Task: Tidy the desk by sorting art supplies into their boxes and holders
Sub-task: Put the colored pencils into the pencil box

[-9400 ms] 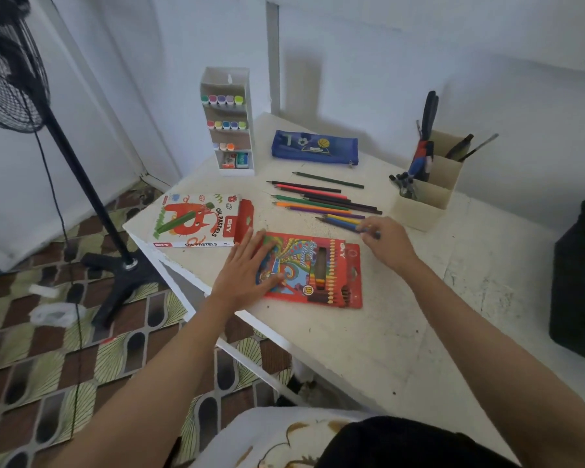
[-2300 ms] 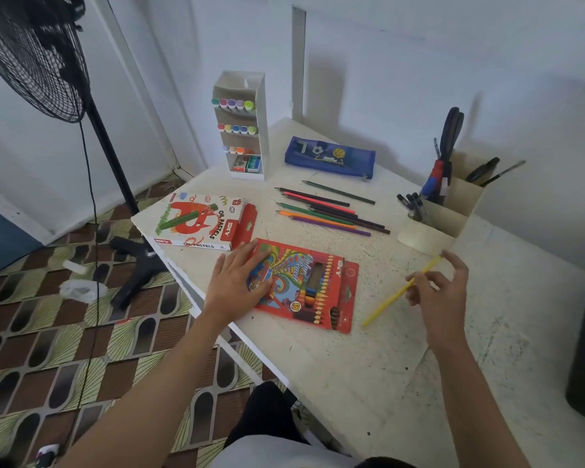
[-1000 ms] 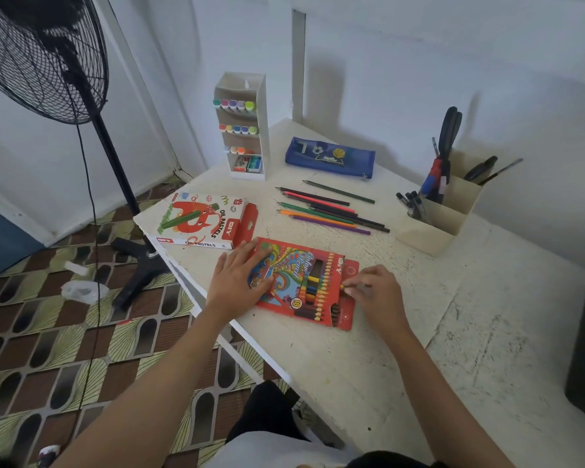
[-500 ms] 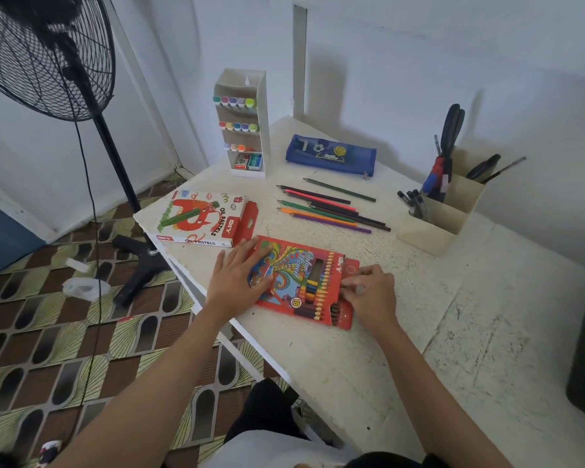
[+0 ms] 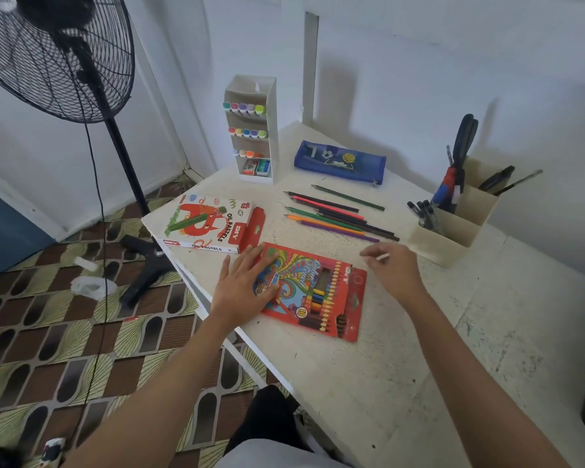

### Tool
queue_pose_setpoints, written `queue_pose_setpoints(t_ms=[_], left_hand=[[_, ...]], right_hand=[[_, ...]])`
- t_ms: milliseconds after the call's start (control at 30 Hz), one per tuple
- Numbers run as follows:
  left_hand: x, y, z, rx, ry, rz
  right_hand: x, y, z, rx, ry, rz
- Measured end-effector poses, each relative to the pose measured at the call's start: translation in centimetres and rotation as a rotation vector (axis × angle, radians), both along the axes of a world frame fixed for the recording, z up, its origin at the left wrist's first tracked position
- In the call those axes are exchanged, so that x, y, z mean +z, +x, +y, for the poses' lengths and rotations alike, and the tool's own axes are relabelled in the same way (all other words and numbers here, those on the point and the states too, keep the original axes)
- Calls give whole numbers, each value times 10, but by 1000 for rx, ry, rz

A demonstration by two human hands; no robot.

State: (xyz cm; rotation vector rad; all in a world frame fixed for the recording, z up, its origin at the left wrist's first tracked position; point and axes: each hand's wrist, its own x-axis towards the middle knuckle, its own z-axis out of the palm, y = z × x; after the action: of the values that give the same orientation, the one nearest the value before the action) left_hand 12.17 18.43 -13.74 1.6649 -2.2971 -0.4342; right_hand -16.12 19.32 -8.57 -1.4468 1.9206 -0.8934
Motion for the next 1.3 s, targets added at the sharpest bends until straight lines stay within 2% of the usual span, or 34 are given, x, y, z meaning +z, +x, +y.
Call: queue_pose_setpoints(t_ms=[300,500,600,667,933,1167,1300], left_hand=[[1,-1,1,65,-23,15],[3,-1,2,72,6,8],[2,-1,1,69,7,20],[1,0,0,68,1,21],[-1,0,0,70,-29,36],[-2,1,0,62,-35,17],[-3,1,0,60,-43,29]], right_hand=[[-19,29,-61,205,-52,275],[-24,38,-74,140,-53,499],[-25,36,-73,114,-48,529],[-23,33,-70,103,-70,477],[1,17,-25,54,-160,45],[-1,4,21,-46,-175,-75],[-4,-4,38,-184,-225,-197]])
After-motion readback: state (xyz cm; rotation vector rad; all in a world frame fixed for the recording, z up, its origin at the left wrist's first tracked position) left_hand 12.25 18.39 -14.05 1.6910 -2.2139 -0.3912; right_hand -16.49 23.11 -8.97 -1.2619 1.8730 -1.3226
